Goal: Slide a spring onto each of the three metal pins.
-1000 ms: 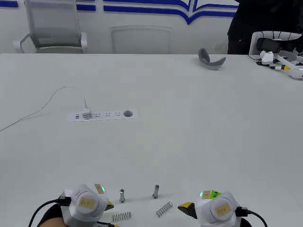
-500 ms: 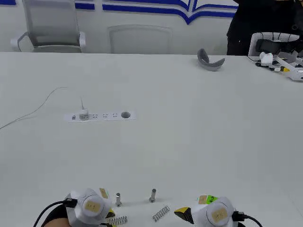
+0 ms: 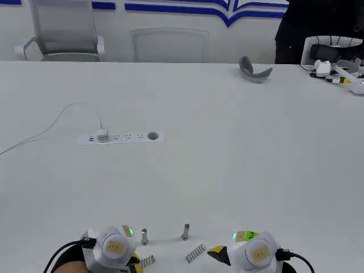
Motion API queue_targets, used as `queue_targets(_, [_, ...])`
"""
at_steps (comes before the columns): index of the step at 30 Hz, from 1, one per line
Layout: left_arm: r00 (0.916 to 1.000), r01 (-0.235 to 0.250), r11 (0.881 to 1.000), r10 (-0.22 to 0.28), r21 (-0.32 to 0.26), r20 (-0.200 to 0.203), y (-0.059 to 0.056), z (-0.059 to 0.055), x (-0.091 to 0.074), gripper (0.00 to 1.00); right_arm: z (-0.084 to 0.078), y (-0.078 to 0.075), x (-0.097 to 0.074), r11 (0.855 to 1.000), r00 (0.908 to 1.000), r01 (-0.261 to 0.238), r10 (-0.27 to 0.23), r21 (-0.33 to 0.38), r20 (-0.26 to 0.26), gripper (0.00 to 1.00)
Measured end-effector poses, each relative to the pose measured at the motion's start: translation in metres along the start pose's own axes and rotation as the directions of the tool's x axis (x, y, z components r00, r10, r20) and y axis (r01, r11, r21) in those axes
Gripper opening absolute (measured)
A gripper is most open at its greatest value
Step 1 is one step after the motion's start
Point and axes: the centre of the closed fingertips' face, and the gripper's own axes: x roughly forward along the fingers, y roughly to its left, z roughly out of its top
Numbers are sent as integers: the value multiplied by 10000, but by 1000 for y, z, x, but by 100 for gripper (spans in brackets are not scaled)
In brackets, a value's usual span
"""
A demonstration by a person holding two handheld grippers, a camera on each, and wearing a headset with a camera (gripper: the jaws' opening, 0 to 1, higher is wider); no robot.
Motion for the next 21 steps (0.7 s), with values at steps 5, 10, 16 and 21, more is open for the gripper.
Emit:
queue_targets(5, [9999,-56,9997,59,-220,162,-4,-1,-8,11,1,2,-1,10000,9999,-64,63,60,110,78])
queue_targets(10, [9994,-141,9994,151,-328,305,-5,-3,-19,11,2,4,1,9998,9997,-127,123,168,221,78])
queue_targets(16, [9980,-336,9977,367,-593,522,-4,-3,-33,11,1,10,3,9996,9995,-212,208,165,222,78])
queue_targets(21, [9965,-454,9965,500,-700,662,-5,-5,-46,11,3,12,3,9995,9993,-281,277,142,259,78])
